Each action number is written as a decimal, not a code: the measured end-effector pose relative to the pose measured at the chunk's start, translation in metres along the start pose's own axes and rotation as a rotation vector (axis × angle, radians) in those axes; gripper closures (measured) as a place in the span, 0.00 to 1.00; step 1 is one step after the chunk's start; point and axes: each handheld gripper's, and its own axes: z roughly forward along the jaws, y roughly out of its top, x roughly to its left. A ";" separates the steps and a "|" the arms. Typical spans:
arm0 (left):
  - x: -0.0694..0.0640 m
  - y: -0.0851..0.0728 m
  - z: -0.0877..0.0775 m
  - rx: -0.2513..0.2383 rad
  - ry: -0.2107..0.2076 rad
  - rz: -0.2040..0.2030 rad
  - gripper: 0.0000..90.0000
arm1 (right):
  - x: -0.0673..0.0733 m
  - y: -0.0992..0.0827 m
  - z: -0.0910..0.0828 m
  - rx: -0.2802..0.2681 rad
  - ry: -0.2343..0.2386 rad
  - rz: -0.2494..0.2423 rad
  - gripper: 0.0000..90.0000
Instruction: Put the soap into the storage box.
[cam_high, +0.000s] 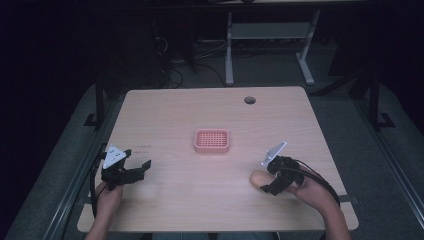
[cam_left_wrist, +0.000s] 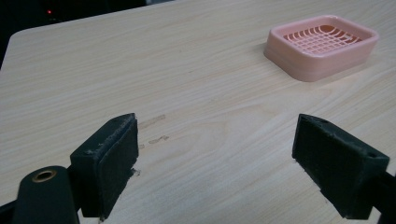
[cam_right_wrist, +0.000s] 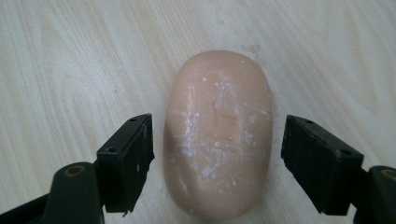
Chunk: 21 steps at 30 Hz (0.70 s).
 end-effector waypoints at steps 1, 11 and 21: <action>0.000 0.000 0.000 0.001 0.001 -0.001 0.16 | 0.000 0.001 0.002 0.006 0.003 -0.004 0.28; 0.000 0.000 -0.001 -0.004 0.001 -0.006 0.16 | -0.001 0.007 0.017 0.079 0.005 -0.017 0.33; 0.001 0.000 -0.001 -0.004 0.003 -0.008 0.16 | 0.000 0.011 0.017 0.104 0.018 -0.052 0.35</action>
